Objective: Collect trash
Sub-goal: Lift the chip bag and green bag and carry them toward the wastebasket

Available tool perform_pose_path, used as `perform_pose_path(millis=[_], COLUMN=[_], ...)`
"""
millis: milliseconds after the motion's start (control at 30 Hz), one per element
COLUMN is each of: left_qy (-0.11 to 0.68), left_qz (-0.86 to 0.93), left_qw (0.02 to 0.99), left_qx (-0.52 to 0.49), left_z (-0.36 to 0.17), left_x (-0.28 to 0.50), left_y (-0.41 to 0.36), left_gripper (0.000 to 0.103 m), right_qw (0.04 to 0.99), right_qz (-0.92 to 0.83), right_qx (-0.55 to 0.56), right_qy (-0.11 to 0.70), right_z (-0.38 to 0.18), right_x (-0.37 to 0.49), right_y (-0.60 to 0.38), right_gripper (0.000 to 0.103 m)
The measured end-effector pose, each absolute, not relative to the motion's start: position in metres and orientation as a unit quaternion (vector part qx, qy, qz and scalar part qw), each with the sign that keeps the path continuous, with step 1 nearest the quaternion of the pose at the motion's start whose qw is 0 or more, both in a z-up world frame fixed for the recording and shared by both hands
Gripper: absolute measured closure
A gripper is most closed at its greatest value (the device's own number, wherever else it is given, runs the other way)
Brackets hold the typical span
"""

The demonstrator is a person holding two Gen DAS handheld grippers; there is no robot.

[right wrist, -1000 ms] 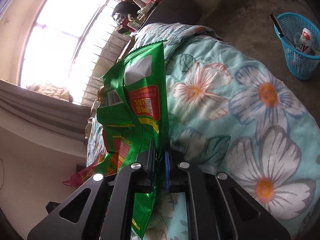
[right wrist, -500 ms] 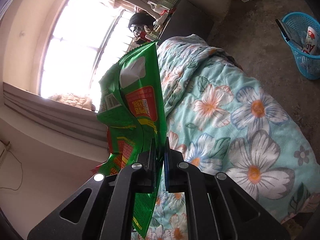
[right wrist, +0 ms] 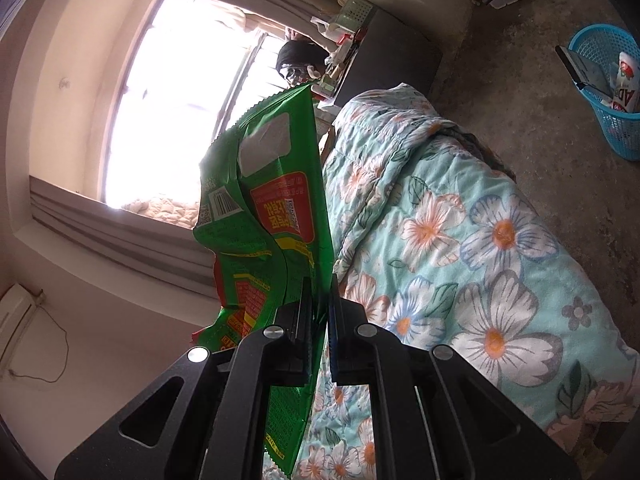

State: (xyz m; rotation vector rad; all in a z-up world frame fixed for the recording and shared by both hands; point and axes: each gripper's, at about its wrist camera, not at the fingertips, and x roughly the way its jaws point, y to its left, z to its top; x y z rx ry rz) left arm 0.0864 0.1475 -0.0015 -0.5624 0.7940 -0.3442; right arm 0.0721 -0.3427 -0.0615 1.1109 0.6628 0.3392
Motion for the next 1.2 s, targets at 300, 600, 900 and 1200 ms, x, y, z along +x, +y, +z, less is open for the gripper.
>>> perform_pose_path(millis=[300,600,900,1200], left_qy=[0.375,0.383,0.393,0.408], left_qz=[-0.171,-0.199,-0.251,-0.329], left_qw=[0.873,0.87,0.863,0.839], left_qx=[-0.26,-0.237,-0.195,-0.145], left_z=[0.01,0.018,0.029,0.034], left_x=[0.095,0.114,0.142,0.181], left_y=[0.134,0.095,0.024,-0.088], left_gripper=[0.102,0.102,0.102,0.102], right_qw=[0.776,0.77,0.765,0.77], right_qz=[0.161,0.156,0.134,0.039], right_qx=[0.538,0.561,0.59,0.616], right_qy=[0.286,0.26,0.222,0.162], right_z=[-0.067,-0.073,-0.081,-0.094], right_x=[0.058,0.044,0.024,-0.023], right_y=[-0.367,-0.397,-0.439,-0.523], right_gripper=[0.096,0.096,0.096,0.096])
